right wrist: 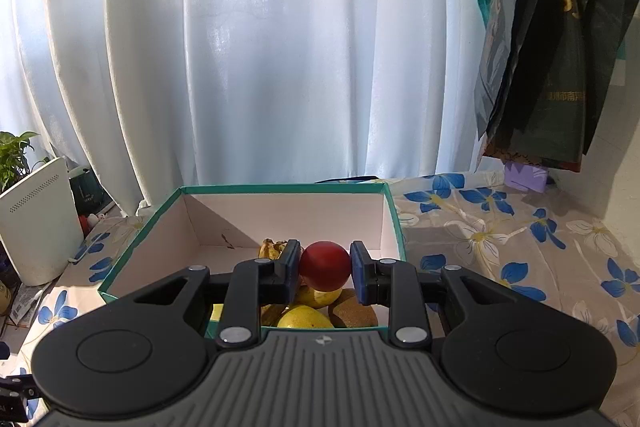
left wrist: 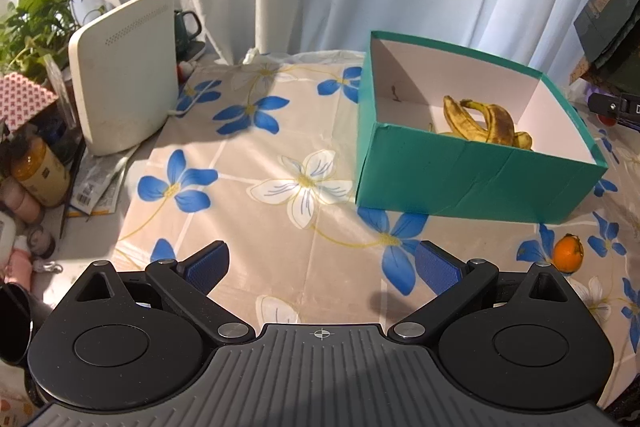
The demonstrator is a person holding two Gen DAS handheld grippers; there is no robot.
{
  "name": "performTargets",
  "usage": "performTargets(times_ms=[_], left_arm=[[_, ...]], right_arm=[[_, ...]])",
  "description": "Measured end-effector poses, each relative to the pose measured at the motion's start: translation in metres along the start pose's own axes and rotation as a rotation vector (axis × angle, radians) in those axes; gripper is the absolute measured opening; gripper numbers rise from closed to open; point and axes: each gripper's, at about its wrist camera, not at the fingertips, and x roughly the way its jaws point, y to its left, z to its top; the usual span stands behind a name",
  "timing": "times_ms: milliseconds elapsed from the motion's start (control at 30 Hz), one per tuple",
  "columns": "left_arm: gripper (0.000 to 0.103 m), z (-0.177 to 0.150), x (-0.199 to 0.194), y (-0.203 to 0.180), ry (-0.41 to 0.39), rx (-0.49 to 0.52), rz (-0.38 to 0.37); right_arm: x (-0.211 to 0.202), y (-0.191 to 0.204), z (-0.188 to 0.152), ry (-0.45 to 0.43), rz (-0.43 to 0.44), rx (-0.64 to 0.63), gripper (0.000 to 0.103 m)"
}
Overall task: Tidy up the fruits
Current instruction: 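Lower the right gripper's tomato into the teal box and open it, then move the left gripper to the brown kiwi while the right approaches the mandarin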
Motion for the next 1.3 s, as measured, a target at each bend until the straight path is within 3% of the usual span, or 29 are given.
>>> performTargets(times_ms=[400, 1000, 1100, 1200, 1233, 1267, 1300], left_arm=[[0.102, -0.004, 0.003, -0.002, 0.031, 0.014, 0.06], [0.102, -0.004, 0.009, -0.003, 0.055, 0.028, 0.078], [0.102, -0.005, 0.01, -0.004, 0.061, 0.036, 0.071], [0.102, -0.005, 0.01, -0.005, 0.062, 0.044, 0.066], [0.102, -0.005, 0.01, -0.005, 0.062, 0.045, 0.065], [0.102, -0.005, 0.009, -0.005, 0.061, 0.045, 0.065], [0.102, -0.005, 0.009, -0.005, 0.062, 0.045, 0.065]], right_arm=[[0.069, 0.001, -0.018, 0.122, -0.017, -0.025, 0.026], [0.094, -0.002, -0.029, 0.182, -0.018, -0.046, 0.029], [0.092, -0.002, -0.029, 0.182, 0.025, -0.044, 0.042], [0.083, 0.003, -0.027, 0.15, 0.06, -0.05, 0.073], [0.078, 0.003, -0.026, 0.122, 0.053, -0.057, 0.093], [0.07, 0.004, -0.024, 0.08, 0.054, -0.063, 0.101], [0.062, 0.003, -0.022, 0.048, 0.07, -0.064, 0.102]])
